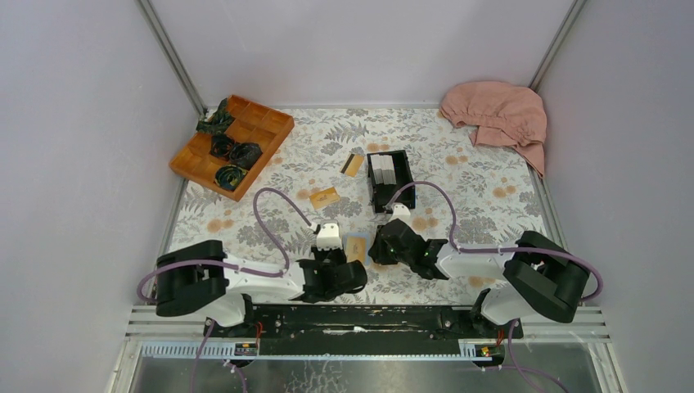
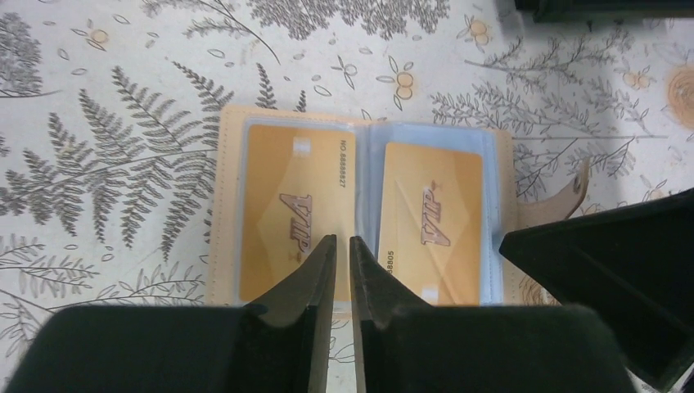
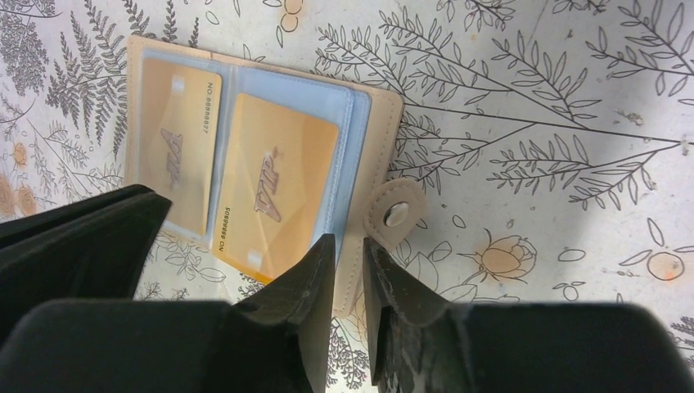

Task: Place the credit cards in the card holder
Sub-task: Insert the credit card into the card holder, then pick up the credit card from the storage box.

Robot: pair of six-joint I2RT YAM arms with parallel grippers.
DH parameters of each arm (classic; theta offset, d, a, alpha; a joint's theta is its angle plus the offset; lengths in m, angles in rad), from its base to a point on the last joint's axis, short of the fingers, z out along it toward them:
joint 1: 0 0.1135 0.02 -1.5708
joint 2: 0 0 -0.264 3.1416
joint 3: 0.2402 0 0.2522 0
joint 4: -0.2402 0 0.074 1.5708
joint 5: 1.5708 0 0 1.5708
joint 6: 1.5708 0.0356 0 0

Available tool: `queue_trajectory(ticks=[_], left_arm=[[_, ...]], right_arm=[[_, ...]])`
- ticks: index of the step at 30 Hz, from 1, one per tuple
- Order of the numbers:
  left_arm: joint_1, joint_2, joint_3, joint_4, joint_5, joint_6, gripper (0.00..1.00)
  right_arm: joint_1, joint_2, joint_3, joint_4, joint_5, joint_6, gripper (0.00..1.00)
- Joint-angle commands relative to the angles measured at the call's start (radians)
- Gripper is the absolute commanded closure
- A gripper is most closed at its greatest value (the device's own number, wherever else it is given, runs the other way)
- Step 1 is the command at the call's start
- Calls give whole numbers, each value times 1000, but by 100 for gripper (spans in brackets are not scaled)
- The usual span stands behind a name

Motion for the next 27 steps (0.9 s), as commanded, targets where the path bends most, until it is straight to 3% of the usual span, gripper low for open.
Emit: queue_trajectory(ticks=[1, 4, 11, 16, 19, 24, 27], left_arm=[[-5, -72, 35, -92, -109, -41, 81], [-6, -118, 46, -129, -145, -42, 78], [9, -208, 99, -173, -210, 34, 38], [56, -265, 135, -113, -172, 194, 16], [101, -287, 146, -6, -93, 341, 10], [176, -306, 170, 72, 8, 443, 5], [211, -305, 179, 104, 56, 472, 5]], right_arm=[[11, -55, 34, -28, 61, -17, 73], [12, -94, 43, -69, 80, -32, 70], [11, -164, 135, -213, 129, -103, 65], [12, -199, 224, -313, 230, -180, 55], [12, -223, 281, -349, 325, -252, 47], [-1, -234, 373, -378, 467, -384, 33], [-75, -225, 404, -356, 406, -434, 31]])
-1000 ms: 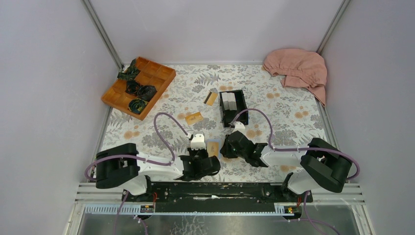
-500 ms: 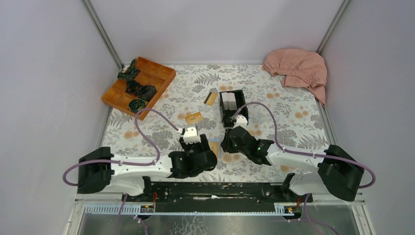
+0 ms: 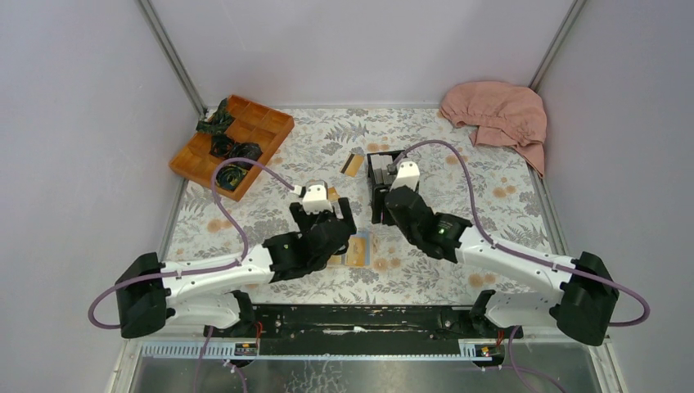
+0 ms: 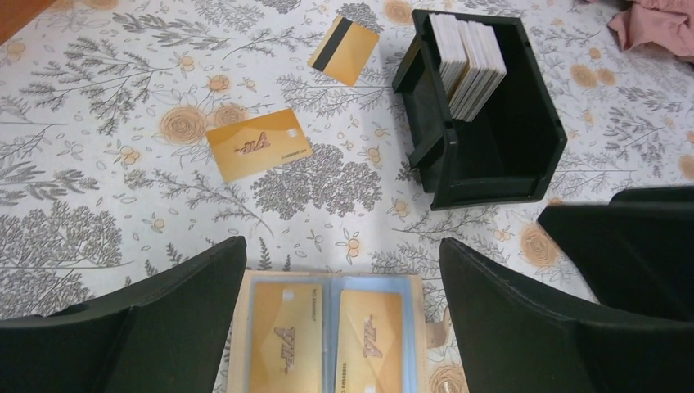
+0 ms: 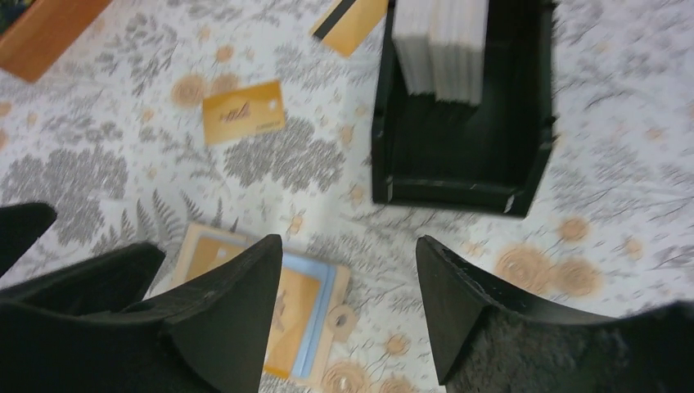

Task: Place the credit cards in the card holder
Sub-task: Pick up the credit card from the storage box.

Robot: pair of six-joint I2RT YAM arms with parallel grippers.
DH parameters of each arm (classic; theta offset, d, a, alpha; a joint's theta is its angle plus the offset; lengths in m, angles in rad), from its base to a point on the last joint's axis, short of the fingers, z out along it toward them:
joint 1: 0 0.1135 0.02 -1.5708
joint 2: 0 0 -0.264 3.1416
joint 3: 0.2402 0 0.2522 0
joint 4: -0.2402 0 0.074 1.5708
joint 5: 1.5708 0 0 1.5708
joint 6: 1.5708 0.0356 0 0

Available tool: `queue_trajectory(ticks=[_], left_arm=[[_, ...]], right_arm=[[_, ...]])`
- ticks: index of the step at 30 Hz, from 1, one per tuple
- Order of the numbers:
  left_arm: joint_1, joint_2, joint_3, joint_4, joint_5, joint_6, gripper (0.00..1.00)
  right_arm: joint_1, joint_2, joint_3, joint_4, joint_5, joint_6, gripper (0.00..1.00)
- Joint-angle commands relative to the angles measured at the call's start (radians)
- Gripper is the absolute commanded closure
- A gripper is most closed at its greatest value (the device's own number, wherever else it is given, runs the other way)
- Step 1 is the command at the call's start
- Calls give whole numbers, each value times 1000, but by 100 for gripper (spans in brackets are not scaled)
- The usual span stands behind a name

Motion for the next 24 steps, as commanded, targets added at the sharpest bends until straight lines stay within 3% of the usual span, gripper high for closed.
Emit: queue_trajectory(ticks=[1, 12, 24], left_arm=[[53, -9, 39, 125, 89, 120, 5], [195, 217, 197, 206, 273, 187, 5], [347, 414, 315, 261, 463, 167, 6]], right_arm=[[-108, -5, 75, 8, 12, -114, 32], [-454, 243, 232, 81, -393, -107, 35], [-579, 500, 388, 110, -629, -83, 37]])
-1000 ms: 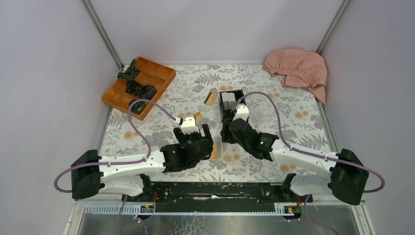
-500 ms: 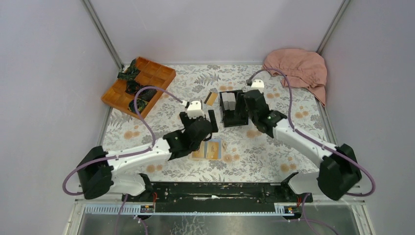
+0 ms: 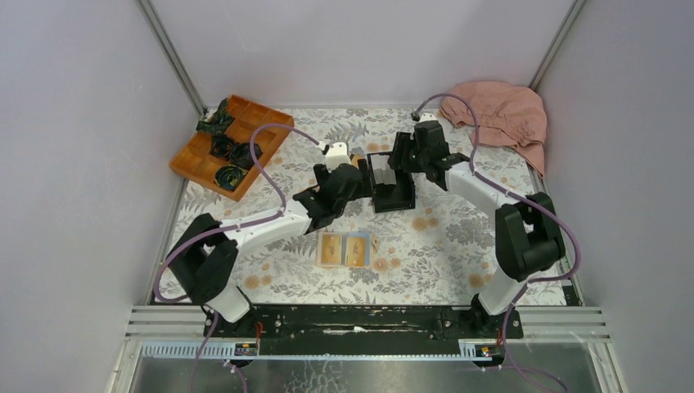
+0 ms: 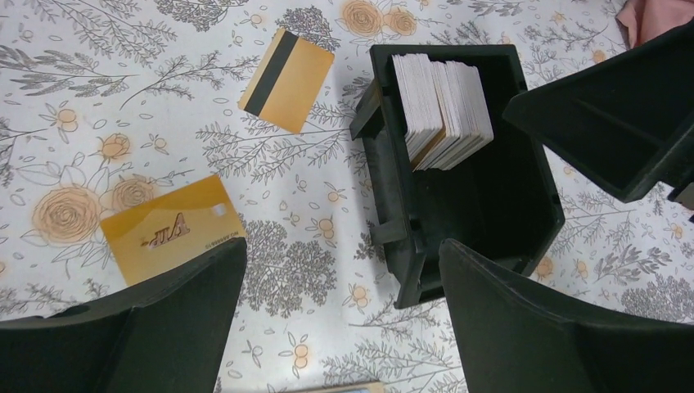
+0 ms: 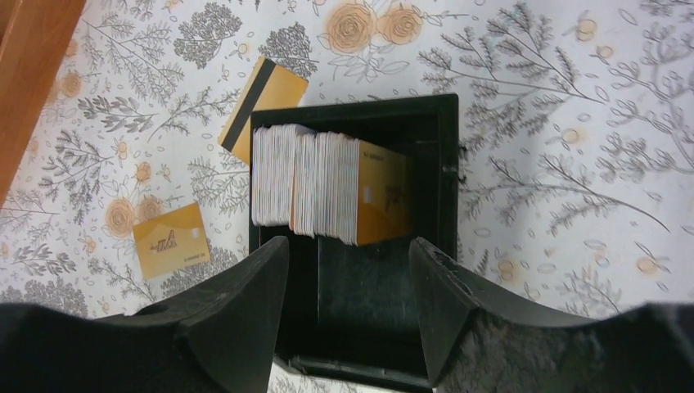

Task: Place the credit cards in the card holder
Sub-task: Pick up the credit card from the storage box.

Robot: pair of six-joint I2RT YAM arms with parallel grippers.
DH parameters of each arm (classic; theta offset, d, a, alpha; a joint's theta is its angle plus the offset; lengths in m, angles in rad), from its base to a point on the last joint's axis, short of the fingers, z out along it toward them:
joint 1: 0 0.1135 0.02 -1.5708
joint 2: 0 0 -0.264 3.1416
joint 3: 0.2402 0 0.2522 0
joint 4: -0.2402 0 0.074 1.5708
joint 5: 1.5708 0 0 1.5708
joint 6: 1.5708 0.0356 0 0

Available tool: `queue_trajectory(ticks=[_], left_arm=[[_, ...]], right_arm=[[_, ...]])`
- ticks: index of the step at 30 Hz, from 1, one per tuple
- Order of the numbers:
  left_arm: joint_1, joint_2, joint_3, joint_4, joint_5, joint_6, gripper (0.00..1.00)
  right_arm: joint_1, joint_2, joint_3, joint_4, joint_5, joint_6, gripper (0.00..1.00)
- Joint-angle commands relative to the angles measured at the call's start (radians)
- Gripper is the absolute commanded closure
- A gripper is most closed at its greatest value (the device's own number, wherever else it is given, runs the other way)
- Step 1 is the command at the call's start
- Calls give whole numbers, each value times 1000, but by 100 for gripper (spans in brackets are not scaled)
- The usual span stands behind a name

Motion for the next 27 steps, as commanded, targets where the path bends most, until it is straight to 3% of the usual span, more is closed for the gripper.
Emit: queue_trajectory(ticks=[1, 12, 27], left_arm=[[27, 44, 48, 71, 75, 8, 6], [74, 149, 85, 100, 142, -3, 7], [95, 240, 106, 138, 208, -14, 10]], right_arm=[[-27, 66, 65, 54, -121, 17, 37], [-96, 184, 71, 160, -284, 111, 39], [-141, 223, -10, 269, -460, 221, 45]])
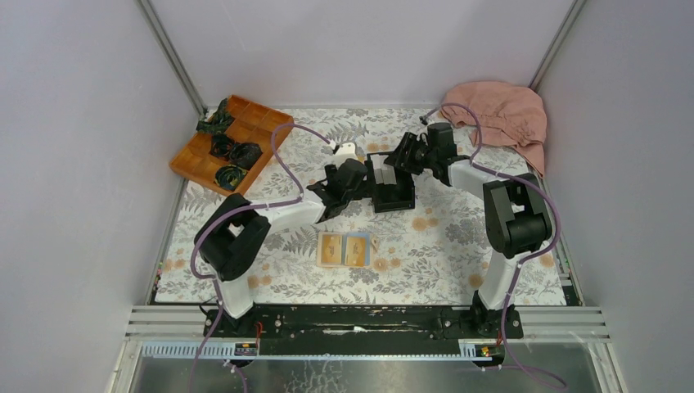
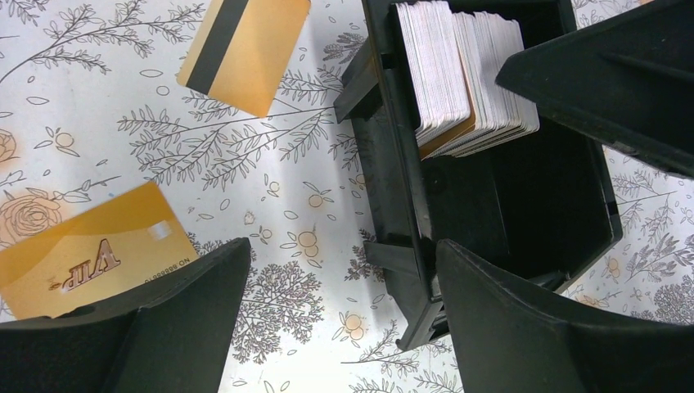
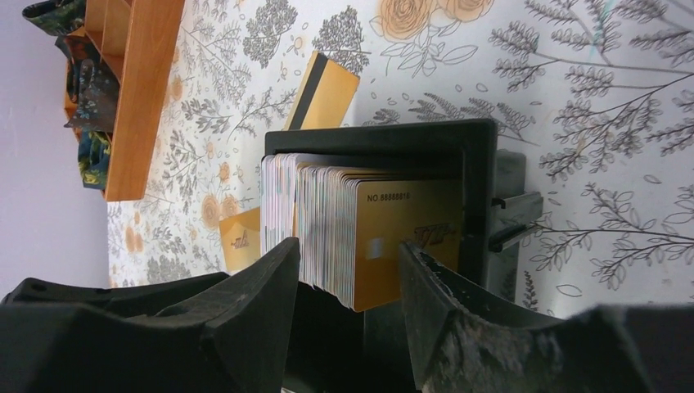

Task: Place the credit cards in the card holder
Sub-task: Pick up the credit card from the storage box.

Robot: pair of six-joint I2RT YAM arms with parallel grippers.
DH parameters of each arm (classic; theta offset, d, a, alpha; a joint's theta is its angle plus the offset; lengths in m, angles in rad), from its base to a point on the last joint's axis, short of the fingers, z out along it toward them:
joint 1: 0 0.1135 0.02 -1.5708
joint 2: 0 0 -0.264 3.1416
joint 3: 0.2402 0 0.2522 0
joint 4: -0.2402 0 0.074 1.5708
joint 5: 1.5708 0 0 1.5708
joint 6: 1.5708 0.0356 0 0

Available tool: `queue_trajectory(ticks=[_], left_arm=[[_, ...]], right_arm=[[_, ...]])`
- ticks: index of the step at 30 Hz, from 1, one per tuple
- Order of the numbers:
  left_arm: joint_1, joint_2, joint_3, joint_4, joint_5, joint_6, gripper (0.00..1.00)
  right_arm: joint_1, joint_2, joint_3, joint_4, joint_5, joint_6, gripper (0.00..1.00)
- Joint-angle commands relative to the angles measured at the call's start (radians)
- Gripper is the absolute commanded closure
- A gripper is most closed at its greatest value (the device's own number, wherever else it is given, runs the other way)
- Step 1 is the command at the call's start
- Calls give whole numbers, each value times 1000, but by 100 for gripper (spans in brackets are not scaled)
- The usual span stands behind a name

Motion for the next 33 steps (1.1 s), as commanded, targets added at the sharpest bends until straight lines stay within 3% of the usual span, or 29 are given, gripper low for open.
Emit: queue_trajectory(ticks=[1, 9, 16, 33], left_arm=[[6, 14, 23, 68, 22, -6, 10], [5, 43, 31, 69, 38, -1, 14], [6, 57, 31, 71, 45, -2, 15], [11, 64, 33, 70, 50, 6, 16]], right_arm=[[-1, 20, -13, 42, -67, 34, 46], [-2, 13, -35, 50, -82, 41, 53], [-2, -10, -49, 67, -89, 54, 65], [-1, -71, -49, 53, -79, 54, 73]])
